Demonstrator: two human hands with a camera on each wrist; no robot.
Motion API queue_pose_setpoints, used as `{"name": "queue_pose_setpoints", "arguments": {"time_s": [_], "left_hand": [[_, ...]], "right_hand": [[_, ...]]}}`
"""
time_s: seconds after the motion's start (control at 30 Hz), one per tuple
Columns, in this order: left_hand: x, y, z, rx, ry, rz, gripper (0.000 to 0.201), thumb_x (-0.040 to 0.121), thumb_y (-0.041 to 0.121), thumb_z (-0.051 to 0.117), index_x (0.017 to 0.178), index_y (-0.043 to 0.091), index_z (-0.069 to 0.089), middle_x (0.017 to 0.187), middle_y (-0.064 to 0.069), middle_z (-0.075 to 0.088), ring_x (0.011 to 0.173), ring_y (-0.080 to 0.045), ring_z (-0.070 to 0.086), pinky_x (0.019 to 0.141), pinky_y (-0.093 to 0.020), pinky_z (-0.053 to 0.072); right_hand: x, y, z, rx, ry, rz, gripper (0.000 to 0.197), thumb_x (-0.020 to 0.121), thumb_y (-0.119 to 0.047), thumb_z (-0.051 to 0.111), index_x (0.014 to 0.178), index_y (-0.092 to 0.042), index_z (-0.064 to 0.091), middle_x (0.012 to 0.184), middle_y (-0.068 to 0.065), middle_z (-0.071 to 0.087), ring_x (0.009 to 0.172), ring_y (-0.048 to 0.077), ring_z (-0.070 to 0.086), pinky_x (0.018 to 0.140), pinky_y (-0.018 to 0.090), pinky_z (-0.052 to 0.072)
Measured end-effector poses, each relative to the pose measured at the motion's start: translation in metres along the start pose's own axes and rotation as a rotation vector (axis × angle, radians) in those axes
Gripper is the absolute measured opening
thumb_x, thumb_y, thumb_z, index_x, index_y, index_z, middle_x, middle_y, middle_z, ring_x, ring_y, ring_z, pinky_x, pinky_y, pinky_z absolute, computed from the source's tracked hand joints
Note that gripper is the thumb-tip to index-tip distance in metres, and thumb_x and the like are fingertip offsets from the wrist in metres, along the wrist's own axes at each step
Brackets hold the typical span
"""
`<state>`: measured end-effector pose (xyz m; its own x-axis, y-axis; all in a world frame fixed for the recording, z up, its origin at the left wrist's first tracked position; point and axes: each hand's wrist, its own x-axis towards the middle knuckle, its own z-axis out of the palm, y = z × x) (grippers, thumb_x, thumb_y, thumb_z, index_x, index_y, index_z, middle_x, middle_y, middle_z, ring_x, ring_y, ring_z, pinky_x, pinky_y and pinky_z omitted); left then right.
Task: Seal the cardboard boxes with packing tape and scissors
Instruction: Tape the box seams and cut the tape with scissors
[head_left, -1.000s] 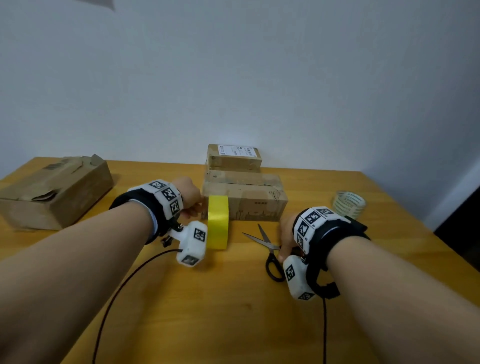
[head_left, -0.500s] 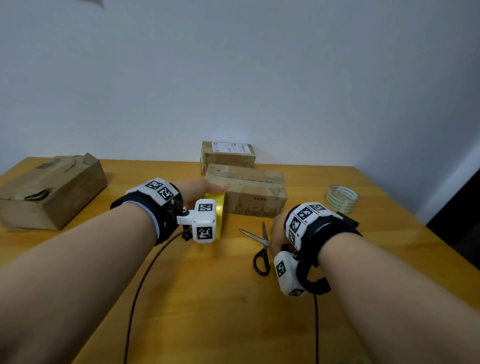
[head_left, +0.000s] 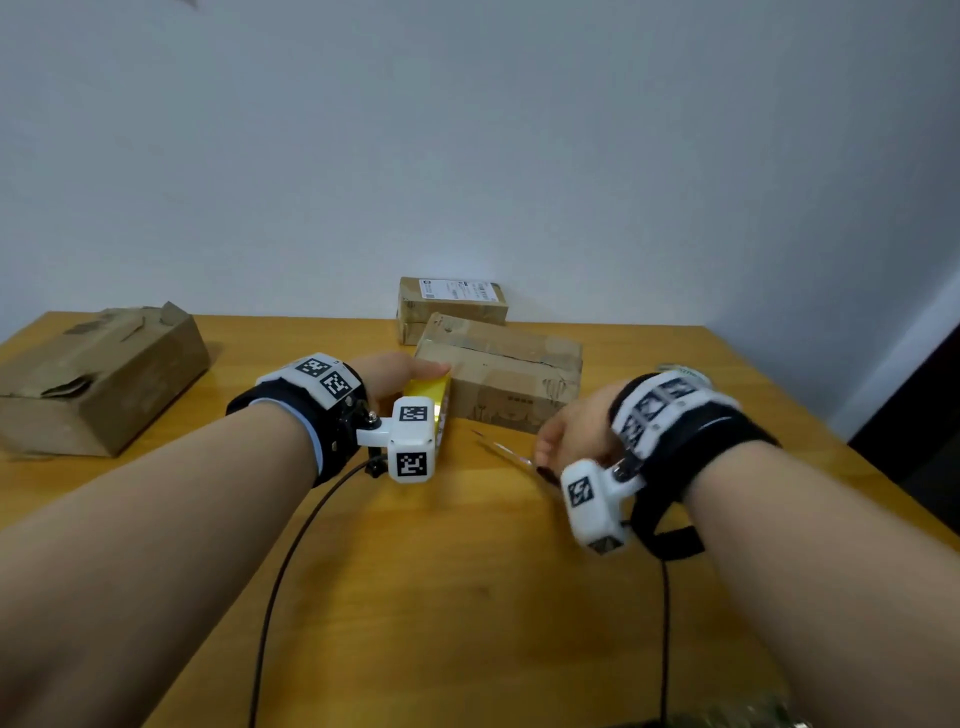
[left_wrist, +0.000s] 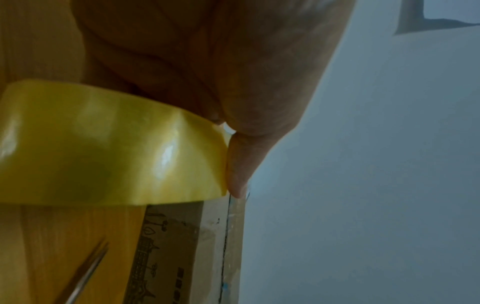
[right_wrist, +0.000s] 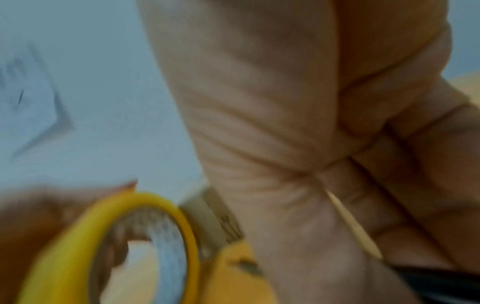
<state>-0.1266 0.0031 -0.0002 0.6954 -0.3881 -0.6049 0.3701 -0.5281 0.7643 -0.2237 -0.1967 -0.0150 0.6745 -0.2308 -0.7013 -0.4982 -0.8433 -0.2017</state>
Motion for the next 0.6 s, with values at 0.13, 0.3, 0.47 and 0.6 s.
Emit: {"name": "queue_pose_setpoints", "arguments": {"time_s": [0.13,0.3,0.47,0.6], "left_hand": [[0.007,0.001,-0.001,0.002,0.013,0.023,0.040,0.089,0.035,0.065,0.075,0.007,0.041,0.078,-0.016,0.056,0.072,-0.028,0.056,0.086,-0.043,0.048],[0.013,0.004,0.000,0.064,0.016,0.057,0.037,0.091,0.033,0.062,0.074,0.008,0.040,0.080,-0.017,0.058,0.063,-0.026,0.053,0.072,-0.038,0.046],[0.025,0.007,-0.004,0.127,0.001,0.090,0.034,0.091,0.032,0.063,0.082,0.004,0.046,0.086,-0.018,0.057,0.069,-0.028,0.054,0.072,-0.037,0.045],[0.035,0.008,-0.006,0.143,0.041,0.098,0.032,0.091,0.028,0.063,0.080,0.004,0.045,0.082,-0.013,0.054,0.080,-0.028,0.055,0.073,-0.037,0.046]], "right_hand": [[-0.013,0.007,-0.030,0.548,-0.090,-0.189,0.033,0.087,0.008,0.063,0.113,-0.013,0.061,0.088,0.009,0.067,0.072,0.022,0.066,0.058,0.030,0.057],[0.021,-0.040,-0.036,0.484,0.469,-0.356,0.028,0.091,-0.008,0.066,0.109,-0.030,0.061,0.104,0.009,0.071,0.080,0.019,0.063,0.064,0.029,0.052],[0.055,-0.072,-0.033,0.273,0.624,-0.423,0.030,0.100,-0.017,0.052,0.125,-0.032,0.048,0.110,0.002,0.068,0.079,0.018,0.062,0.067,0.030,0.050],[0.075,-0.073,-0.037,0.180,0.617,-0.384,0.027,0.099,-0.024,0.054,0.125,-0.032,0.047,0.111,0.000,0.069,0.088,0.021,0.066,0.078,0.036,0.055]]}}
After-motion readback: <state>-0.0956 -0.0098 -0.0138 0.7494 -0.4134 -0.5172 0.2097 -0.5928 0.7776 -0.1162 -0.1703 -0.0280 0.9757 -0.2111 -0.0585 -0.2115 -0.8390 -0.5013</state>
